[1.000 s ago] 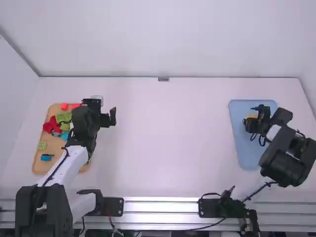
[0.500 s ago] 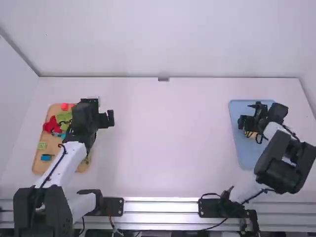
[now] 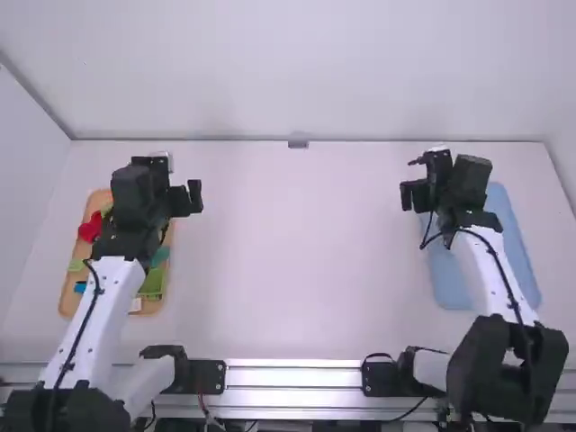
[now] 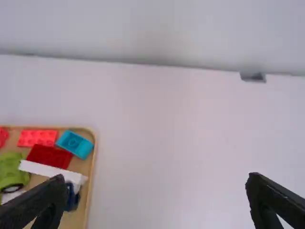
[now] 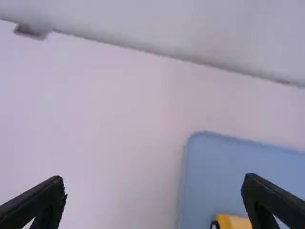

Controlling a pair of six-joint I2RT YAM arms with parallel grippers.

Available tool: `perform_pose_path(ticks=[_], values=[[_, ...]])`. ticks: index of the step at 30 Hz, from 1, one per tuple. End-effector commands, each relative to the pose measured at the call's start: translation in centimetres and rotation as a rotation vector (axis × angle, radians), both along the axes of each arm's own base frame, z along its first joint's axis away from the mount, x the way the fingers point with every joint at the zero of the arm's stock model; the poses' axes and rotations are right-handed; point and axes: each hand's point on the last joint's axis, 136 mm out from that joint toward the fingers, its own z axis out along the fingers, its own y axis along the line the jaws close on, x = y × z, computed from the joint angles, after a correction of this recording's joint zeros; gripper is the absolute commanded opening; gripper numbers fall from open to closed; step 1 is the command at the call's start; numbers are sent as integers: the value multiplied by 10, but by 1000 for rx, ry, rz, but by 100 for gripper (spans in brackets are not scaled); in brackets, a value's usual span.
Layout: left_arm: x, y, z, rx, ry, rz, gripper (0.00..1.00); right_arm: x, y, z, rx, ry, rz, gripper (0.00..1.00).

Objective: Assemble lego blocks to make yellow taxi

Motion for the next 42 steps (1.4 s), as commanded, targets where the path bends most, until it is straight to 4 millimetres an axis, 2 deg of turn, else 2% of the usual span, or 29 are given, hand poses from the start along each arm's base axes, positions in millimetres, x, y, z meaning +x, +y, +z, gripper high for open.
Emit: perform_pose_path(ticks=[1,6,9,14,17,22,31,42], values=[[-4,-6,14,39,-47,-16,96,0,-3,19,-23,-53,-53,96],[-10,-19,19,77,-98,-47,91,-6,9,25,-10,-99,-73,91],[-17,-19,23,79,-152,-45,85,-12,23,32,12,-149,-88,85],[-25,-19,27,80,-215,-43,79,-24,24,31,66,-170,-116,79],[-35,-19,20,80,-223,-42,74,-36,24,26,107,-168,-141,75],[-56,-19,-1,80,-223,-42,62,-61,24,12,192,-162,-192,64],[-89,-19,-49,80,-223,-42,40,-105,24,-24,192,-162,-192,42],[-111,-19,-105,80,-223,-42,17,-146,24,-77,192,-162,-192,17]])
